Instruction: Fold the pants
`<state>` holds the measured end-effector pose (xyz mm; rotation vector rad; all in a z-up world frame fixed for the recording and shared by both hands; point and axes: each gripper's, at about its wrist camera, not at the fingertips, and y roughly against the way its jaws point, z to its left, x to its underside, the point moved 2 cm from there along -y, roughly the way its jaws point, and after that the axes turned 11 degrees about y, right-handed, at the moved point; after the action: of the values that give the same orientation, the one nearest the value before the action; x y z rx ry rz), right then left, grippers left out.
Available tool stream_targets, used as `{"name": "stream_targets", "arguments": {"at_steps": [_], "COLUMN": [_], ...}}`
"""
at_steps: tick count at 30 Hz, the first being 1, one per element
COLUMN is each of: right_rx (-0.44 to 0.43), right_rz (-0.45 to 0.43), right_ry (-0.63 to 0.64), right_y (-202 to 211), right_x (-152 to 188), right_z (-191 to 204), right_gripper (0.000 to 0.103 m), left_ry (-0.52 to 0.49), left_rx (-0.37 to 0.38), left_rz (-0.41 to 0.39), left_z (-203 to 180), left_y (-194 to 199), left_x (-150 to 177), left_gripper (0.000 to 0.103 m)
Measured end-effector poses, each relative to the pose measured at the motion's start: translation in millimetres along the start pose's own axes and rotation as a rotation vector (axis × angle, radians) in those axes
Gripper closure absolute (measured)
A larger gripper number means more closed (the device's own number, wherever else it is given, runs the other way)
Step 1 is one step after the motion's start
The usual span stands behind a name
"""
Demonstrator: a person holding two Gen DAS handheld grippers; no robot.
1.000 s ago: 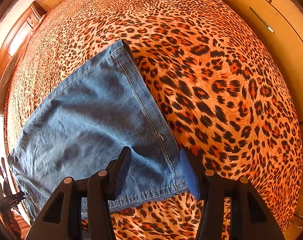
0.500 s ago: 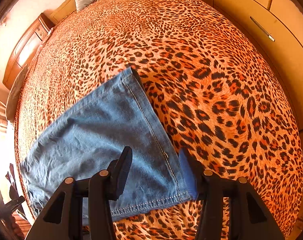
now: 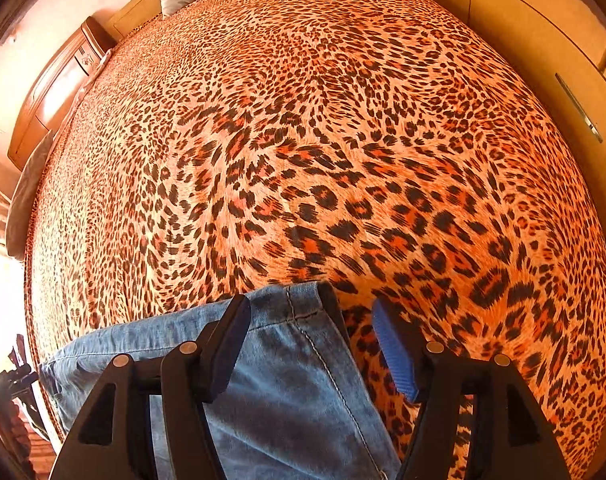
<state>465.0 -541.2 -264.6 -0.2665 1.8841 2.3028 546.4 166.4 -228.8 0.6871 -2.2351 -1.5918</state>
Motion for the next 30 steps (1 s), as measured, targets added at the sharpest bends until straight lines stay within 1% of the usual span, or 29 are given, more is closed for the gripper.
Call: {"name": "stream_targets", "arguments": {"at_steps": [2,5,6,7,8,9,10,11,12,13,14,15,16,18,19,21,25,27,30], "right_rx": [-0.003,0.001,0.002,0.004,0.015,0.032,0.050,0.078,0.112,0.126,0.108,0.098,0.096,0.093,0.084,0.069,0.050,0.044,0.036], "right_rz": [0.016,0.026,0.030,0.033,0.040,0.052,0.060,0.064,0.061,0.058,0.054,0.047,0.031,-0.009,-0.028,-0.071,-0.153,-0.193,-0.245], "right_ry": [0.006,0.026,0.036,0.048,0.064,0.083,0.106,0.134,0.166,0.184,0.179,0.165,0.161,0.160,0.154,0.144,0.146,0.147,0.139], "right_y": [-6.8,-12.2,-13.4,-18.6,-20.0,-23.0,-25.0,-25.6,-25.4,-24.5,-23.0,-19.6,-14.3,0.0,7.7,26.2,65.1,83.2,110.9], "right_x": [-4.1,-8.2,-9.7,-15.0,-16.1,-16.1,-16.8,-17.2,-17.5,-17.7,-18.1,-18.2,-18.0,-15.8,-14.3,-7.9,2.0,10.2,27.1], "right_z": [3.0,11.0,14.3,15.2,18.0,21.1,25.5,29.4,33.9,37.3,39.4,40.3,41.7,44.2,44.4,44.7,43.8,44.6,40.3], "right_gripper": [0.038,0.038,0.035,0.035,0.035,0.035,0.035,0.038,0.050,0.071,0.079,0.083,0.084,0.085,0.085,0.085,0.085,0.085,0.085], "left_ry": [0.007,0.018,0.012,-0.008,-0.025,-0.033,-0.043,-0.066,-0.093,-0.112,-0.127,-0.134,-0.141,-0.187,-0.209,-0.221,-0.215,-0.213,-0.213], "left_rx": [0.000,0.017,0.011,-0.005,-0.007,-0.009,-0.024,-0.052,-0.089,-0.119,-0.114,-0.103,-0.115,-0.142,-0.157,-0.164,-0.152,-0.143,-0.125], "left_rz": [0.033,0.110,0.127,0.115,0.106,0.101,0.096,0.096,0.102,0.103,0.100,0.099,0.080,0.020,-0.010,-0.054,-0.152,-0.205,-0.271], "left_z": [-1.2,-4.0,-7.3,-11.3,-16.0,-19.4,-22.7,-26.8,-30.2,-32.1,-34.0,-36.3,-39.3,-49.2,-54.5,-61.1,-64.6,-64.2,-59.6], "left_y": [-15.0,-40.5,-50.8,-53.5,-56.2,-57.5,-59.1,-61.0,-62.9,-62.6,-60.6,-58.3,-54.3,-43.8,-38.5,-28.7,-0.2,16.6,48.7], "left_x": [-5.2,-7.2,-7.7,-6.7,-6.2,-5.4,-4.7,-3.4,-1.4,0.4,2.2,4.5,6.8,14.3,18.4,25.4,43.2,57.4,93.1], "left_gripper": [0.030,0.030,0.030,0.027,0.022,0.023,0.032,0.053,0.068,0.079,0.091,0.095,0.095,0.100,0.101,0.101,0.101,0.101,0.101]}}
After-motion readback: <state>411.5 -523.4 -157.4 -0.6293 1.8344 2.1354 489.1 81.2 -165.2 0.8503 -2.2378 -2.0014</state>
